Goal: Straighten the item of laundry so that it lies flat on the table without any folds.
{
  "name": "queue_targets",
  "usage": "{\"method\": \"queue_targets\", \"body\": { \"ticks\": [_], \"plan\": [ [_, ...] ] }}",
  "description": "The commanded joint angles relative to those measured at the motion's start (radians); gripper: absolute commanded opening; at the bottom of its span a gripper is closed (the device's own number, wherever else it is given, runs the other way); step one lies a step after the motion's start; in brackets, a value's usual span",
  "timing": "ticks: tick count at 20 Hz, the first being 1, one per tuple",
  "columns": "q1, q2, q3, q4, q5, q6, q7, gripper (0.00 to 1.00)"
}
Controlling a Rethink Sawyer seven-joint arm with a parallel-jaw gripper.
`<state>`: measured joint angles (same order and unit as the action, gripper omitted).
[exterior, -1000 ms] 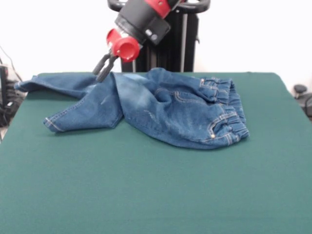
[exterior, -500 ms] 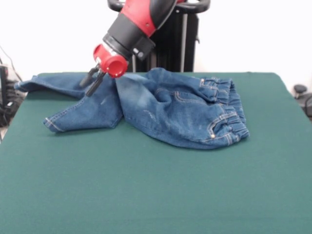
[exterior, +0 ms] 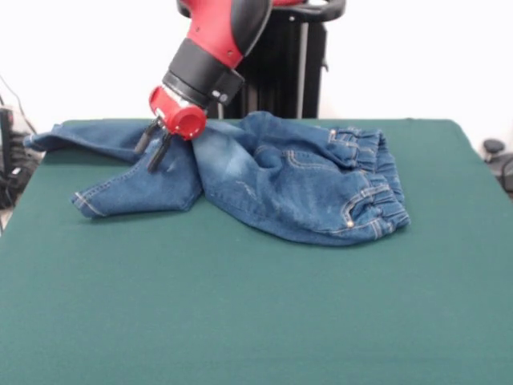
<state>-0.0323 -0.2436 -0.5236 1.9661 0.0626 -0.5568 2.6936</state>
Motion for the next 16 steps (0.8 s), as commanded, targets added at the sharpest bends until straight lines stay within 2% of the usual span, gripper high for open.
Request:
{"method": "queue_targets", "body": {
  "ticks": [1, 3, 6, 13, 14, 16],
  "plan": [
    [-0.127, -0.055, 0.266, -0.144, -0.215, 0.086, 0.034, 1.0],
    [-0.286, -0.119, 0.425, -0.148, -0.397, 0.24, -0.004, 1.0],
    [-0.424, -0.181, 0.569, -0.135, -0.539, 0.382, -0.064, 1.0],
    [-0.525, -0.194, 0.678, -0.161, -0.676, 0.491, -0.151, 1.0],
    [-0.542, -0.199, 0.704, -0.165, -0.71, 0.524, -0.153, 0.0],
    [-0.561, -0.203, 0.73, -0.161, -0.724, 0.549, -0.174, 0.0]
  ]
}}
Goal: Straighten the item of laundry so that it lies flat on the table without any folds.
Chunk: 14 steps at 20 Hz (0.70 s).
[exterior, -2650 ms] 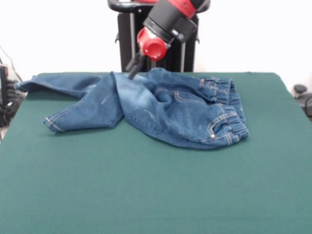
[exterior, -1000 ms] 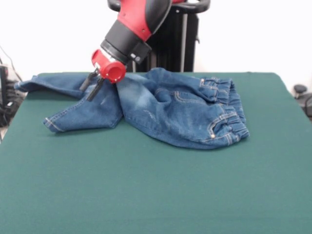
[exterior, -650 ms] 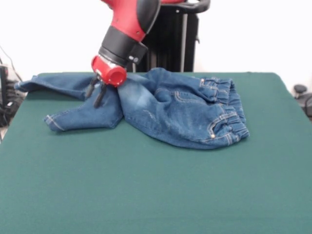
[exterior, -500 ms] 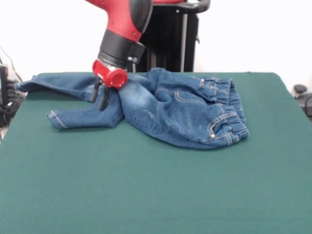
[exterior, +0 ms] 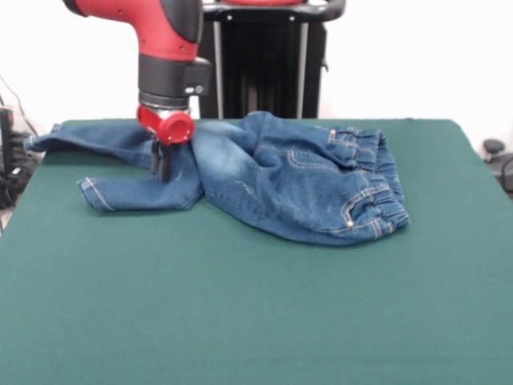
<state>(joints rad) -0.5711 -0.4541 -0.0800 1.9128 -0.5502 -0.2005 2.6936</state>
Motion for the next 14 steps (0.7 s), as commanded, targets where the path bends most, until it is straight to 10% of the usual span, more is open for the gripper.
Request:
{"method": "queue_targets", "body": {
  "ticks": [1, 14],
  "plan": [
    [-0.034, 0.004, 0.303, -0.104, -0.11, 0.21, -0.169, 0.0],
    [-0.069, -0.119, 0.348, -0.031, -0.045, 0.357, -0.108, 0.0]
  ]
}}
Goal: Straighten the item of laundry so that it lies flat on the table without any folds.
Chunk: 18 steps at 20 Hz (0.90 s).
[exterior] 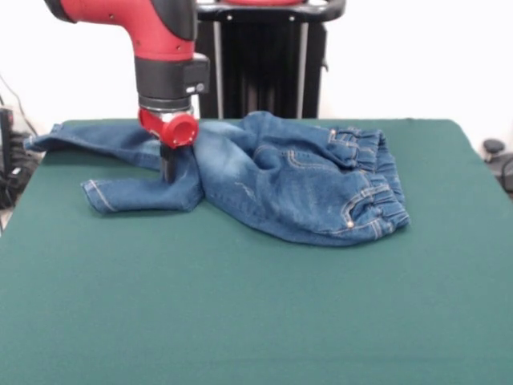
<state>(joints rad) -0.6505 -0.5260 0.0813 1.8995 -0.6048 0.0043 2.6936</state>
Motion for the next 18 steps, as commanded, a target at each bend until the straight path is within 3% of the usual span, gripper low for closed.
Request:
{"method": "queue_targets", "body": {
  "ticks": [1, 8, 13, 18],
  "plan": [
    [0.002, -0.063, 0.201, -0.006, 0.031, 0.199, -0.117, 0.0],
    [0.026, -0.236, 0.18, 0.053, 0.178, 0.542, -0.134, 0.0],
    [0.133, -0.249, 0.067, -0.05, 0.146, 0.743, -0.113, 0.0],
    [0.145, -0.223, 0.06, -0.127, 0.153, 0.945, -0.109, 0.0]
  ]
}}
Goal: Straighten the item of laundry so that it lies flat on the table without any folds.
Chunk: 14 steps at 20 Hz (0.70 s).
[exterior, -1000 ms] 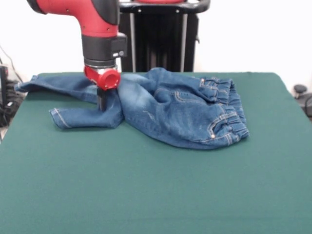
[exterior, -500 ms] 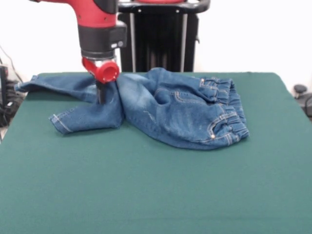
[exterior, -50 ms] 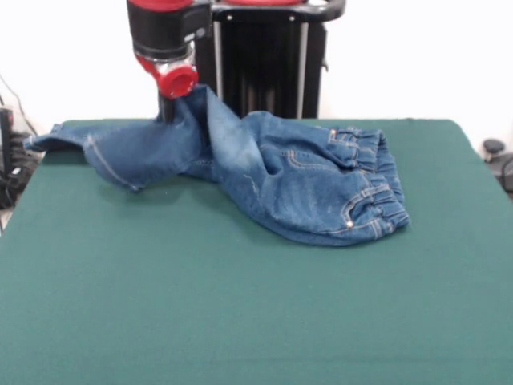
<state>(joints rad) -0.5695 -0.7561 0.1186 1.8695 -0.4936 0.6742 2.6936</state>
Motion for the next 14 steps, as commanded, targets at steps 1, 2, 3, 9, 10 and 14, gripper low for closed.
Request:
{"method": "queue_targets", "body": {
  "ticks": [1, 2, 3, 9, 10, 14],
  "plan": [
    [0.06, 0.014, 0.027, -0.105, 0.05, 0.306, -0.107, 0.0],
    [0.055, 0.024, 0.034, -0.107, 0.062, 0.325, -0.097, 0.0],
    [0.05, 0.03, 0.042, -0.106, 0.075, 0.341, -0.091, 0.0],
    [0.023, 0.134, 0.074, -0.143, 0.137, 0.409, -0.074, 0.0],
    [0.02, 0.147, 0.074, -0.148, 0.147, 0.421, -0.071, 0.0],
    [0.009, 0.181, 0.059, -0.166, 0.19, 0.501, -0.055, 0.0]
  ]
}}
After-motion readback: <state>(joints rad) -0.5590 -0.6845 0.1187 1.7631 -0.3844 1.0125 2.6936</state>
